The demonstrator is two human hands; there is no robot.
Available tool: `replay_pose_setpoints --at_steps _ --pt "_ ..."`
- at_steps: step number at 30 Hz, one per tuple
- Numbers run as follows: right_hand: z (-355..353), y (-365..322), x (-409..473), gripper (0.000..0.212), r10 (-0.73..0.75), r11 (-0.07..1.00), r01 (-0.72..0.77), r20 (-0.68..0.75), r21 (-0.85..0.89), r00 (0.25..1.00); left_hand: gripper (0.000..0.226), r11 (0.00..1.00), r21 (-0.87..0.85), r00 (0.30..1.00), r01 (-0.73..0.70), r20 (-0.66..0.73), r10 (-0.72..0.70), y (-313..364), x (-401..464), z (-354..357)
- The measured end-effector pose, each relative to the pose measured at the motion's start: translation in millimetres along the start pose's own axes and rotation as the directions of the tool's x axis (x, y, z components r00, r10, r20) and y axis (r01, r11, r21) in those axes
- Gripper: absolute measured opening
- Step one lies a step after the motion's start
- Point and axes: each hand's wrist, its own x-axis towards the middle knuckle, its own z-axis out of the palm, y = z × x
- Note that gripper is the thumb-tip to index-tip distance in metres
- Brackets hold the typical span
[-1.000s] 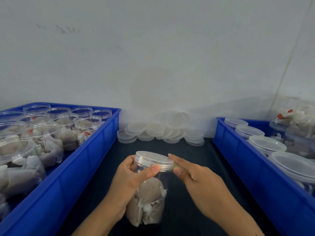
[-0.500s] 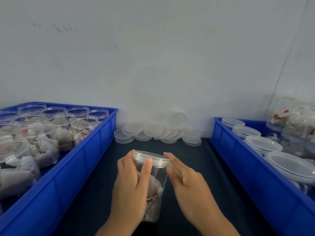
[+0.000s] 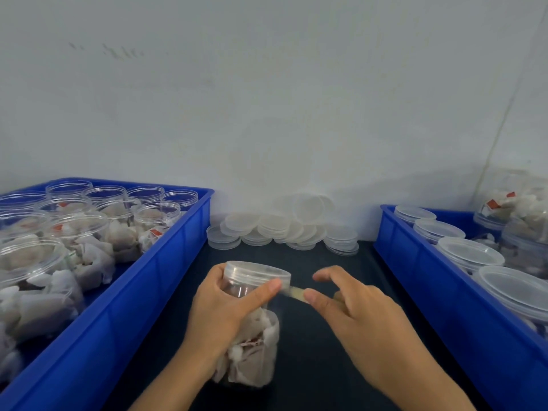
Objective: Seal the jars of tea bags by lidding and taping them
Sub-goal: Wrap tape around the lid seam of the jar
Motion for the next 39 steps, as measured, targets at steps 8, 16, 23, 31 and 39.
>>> replay_pose_setpoints --at_steps 8,16,23,31,39 --pt "8 11 4 0.044 -0.091 0.991 0.077 -0.126 -0.108 0.988 0.067 0.997 -0.071 0.987 0.000 0.160 0.011 1 0 -3" --pt "17 8 3 0.042 -0.156 0.985 0.138 -0.188 -0.107 0.970 0.085 0.977 -0.187 0.969 0.101 0.242 -0.054 -6 1 -2" --pt "28 3 1 0.046 -0.139 0.976 0.092 -0.242 -0.196 0.960 0.062 0.997 -0.083 0.985 -0.005 0.173 0.020 -8 -1 3" --pt "37 -11 -4 0.049 -0.171 0.971 0.109 -0.303 -0.212 0.938 0.053 0.901 0.309 0.950 -0.305 0.025 0.313 -9 -9 11" --pt "37 -16 -8 0.038 -0.226 0.938 0.126 -0.295 -0.322 0.928 0.068 0.919 0.344 0.980 -0.195 0.029 0.197 -9 -2 8"
